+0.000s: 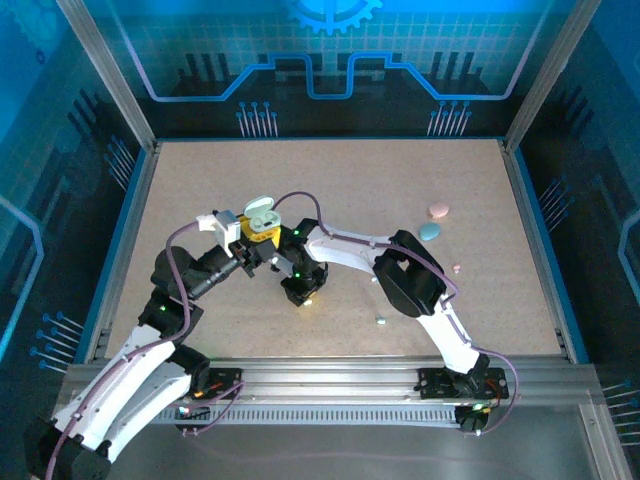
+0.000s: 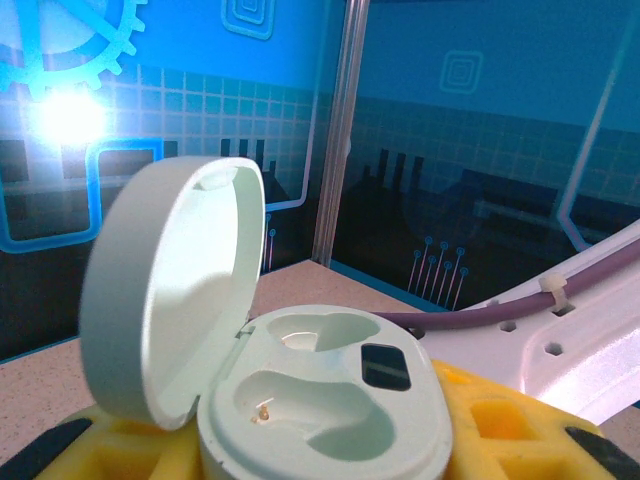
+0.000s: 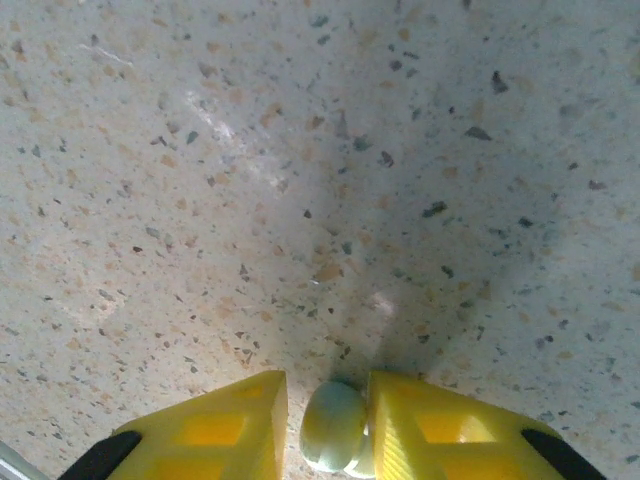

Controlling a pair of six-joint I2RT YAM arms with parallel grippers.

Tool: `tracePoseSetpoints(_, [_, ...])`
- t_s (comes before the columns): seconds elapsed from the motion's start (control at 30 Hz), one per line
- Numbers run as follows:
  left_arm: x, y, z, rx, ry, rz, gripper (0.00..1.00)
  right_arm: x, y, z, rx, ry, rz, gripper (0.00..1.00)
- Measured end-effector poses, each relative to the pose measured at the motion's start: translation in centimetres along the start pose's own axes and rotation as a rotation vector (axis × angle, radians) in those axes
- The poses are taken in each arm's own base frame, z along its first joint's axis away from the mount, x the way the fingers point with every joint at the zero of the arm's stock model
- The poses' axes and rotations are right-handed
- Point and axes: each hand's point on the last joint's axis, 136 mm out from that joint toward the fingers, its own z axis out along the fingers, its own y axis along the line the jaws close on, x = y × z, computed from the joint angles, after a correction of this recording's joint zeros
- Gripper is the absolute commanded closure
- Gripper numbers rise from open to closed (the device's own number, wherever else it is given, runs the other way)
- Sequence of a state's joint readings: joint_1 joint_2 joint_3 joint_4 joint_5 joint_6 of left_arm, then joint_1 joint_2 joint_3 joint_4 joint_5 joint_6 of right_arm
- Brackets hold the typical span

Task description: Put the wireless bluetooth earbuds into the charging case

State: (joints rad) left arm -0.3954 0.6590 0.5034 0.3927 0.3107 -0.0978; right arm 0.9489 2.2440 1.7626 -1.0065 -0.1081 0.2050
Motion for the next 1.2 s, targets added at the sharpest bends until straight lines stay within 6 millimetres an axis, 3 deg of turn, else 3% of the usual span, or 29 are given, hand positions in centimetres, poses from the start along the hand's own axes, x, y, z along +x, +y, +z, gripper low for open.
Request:
tracePoseSetpoints(0.43, [0.1,0.0,0.0,-0.001,0.004,-0.002,0.64,-0.1,-0.3,-0.1,0.004,0.005,0.030,0.80])
tracePoseSetpoints(0.63, [0.4,0.2,0.2,-0.003,0.013,-0.006,0.64,0.4,-1.2,-1.2,-0.102,-0.050,0.126,0.80])
tracePoseSetpoints(0.73, [1.0,0.4,0.5,-0.006,0.032,-0.015,0.64,0.7,-2.4,-3.7,-0.206,-0.128,0.215,0.80])
tracePoseSetpoints(1.0, [2.6,1.1,1.5,-0.014,0.077,-0.040,0.64,0.6,-7.3,-15.1,-0.656,-0.498,0.433,0.80])
tracePoseSetpoints(1.1, [3.2,1.4,2.0,-0.016,0.089,-0.046,0.64,0.4,-7.3,-18.3,-0.827,-0.567,0.411,0.80])
tracePoseSetpoints(1.2, [3.7,1.6,2.5,-0.011,0.100,-0.050,0.64,0.6,-6.4,-20.3,-0.951,-0.573,0.361,0.81])
